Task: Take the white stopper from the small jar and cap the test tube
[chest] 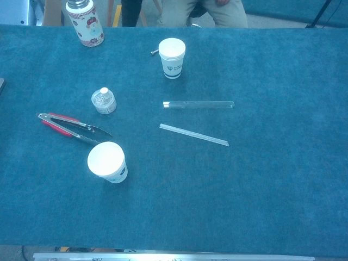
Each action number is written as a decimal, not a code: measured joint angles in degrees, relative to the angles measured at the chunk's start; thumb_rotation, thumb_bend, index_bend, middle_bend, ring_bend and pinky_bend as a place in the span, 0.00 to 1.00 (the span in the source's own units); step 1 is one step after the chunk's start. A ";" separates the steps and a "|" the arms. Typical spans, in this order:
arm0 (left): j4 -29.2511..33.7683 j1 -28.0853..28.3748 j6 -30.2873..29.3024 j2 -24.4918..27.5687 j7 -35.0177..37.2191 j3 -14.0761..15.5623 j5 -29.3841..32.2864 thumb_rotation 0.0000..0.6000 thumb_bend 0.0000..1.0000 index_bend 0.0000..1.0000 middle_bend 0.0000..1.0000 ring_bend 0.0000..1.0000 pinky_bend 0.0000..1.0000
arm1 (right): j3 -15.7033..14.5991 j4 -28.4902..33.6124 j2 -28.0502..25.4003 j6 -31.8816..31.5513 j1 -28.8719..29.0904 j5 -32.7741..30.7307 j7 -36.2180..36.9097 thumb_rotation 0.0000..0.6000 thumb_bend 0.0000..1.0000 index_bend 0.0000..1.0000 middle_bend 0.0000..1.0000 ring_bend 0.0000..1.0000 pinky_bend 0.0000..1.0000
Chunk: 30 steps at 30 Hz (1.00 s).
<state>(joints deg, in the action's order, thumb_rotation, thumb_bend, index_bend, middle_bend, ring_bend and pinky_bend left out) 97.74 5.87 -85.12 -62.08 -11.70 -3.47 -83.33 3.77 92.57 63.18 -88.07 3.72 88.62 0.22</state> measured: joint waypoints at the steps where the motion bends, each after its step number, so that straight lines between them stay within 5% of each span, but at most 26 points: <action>1: 0.04 0.01 0.00 0.03 0.01 0.02 -0.06 1.00 0.37 0.36 0.35 0.25 0.30 | -0.01 0.02 -0.03 0.04 -0.01 -0.04 0.05 1.00 0.25 0.43 0.32 0.29 0.34; 30: 1.22 3.89 5.83 2.69 2.81 0.00 -1.64 1.00 0.37 0.36 0.35 0.25 0.30 | 1.80 3.51 -3.22 4.16 4.48 1.44 3.10 1.00 0.25 0.43 0.32 0.29 0.34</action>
<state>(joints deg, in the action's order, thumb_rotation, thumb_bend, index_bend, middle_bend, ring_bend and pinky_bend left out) 98.96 9.76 -79.29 -59.39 -8.89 -3.47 -84.97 5.58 96.07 59.96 -83.91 8.20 90.06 3.32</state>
